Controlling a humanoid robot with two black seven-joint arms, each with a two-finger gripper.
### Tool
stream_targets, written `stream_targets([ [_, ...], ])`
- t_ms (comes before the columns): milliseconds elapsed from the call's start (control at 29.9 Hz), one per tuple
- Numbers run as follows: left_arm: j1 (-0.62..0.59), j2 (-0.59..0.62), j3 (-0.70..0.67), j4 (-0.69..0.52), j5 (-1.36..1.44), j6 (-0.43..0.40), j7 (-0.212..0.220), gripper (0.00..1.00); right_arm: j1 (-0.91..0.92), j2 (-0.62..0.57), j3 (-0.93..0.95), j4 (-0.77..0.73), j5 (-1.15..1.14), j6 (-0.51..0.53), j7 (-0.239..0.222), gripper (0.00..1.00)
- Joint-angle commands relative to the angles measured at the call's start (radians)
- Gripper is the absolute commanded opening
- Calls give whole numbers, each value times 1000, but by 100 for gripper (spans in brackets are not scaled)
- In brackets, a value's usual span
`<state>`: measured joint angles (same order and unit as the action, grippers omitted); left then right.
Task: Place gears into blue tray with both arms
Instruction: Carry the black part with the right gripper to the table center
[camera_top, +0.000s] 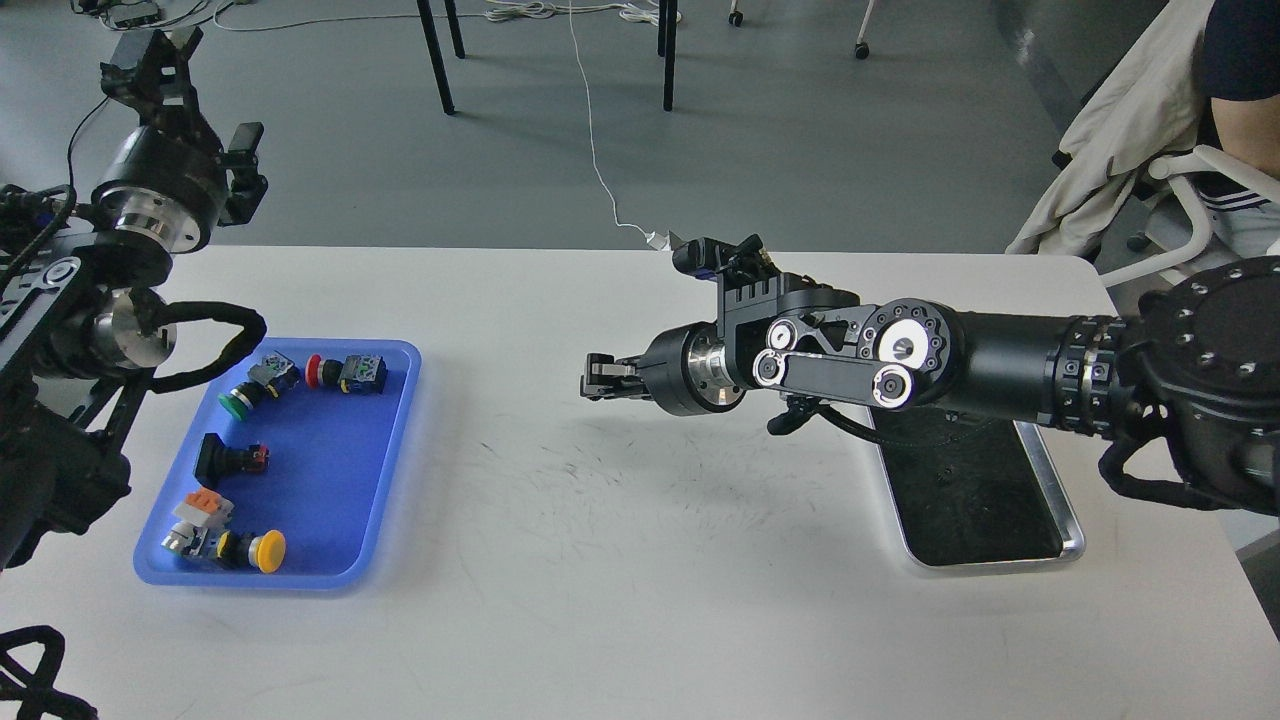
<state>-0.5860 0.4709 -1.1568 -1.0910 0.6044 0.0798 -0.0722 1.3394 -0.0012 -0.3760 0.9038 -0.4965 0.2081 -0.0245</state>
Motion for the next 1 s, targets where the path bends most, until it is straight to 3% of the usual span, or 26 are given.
stream_targets([
  [0,0,0,2,0,0,0,0,98,-29,1,15,4,13,-13,27,2],
  [234,0,0,2,2,0,0,0,98,-37,1,35,73,134,-15,41,3],
  [736,0,0,0,2,0,0,0,98,-100,1,29,122,131,-15,-51,7],
  [903,0,0,2,2,0,0,0,98,-103,1,29,118,131,-19,-52,16],
  [970,0,0,2,2,0,0,0,98,-105,1,29,116,131,-24,-52,25],
])
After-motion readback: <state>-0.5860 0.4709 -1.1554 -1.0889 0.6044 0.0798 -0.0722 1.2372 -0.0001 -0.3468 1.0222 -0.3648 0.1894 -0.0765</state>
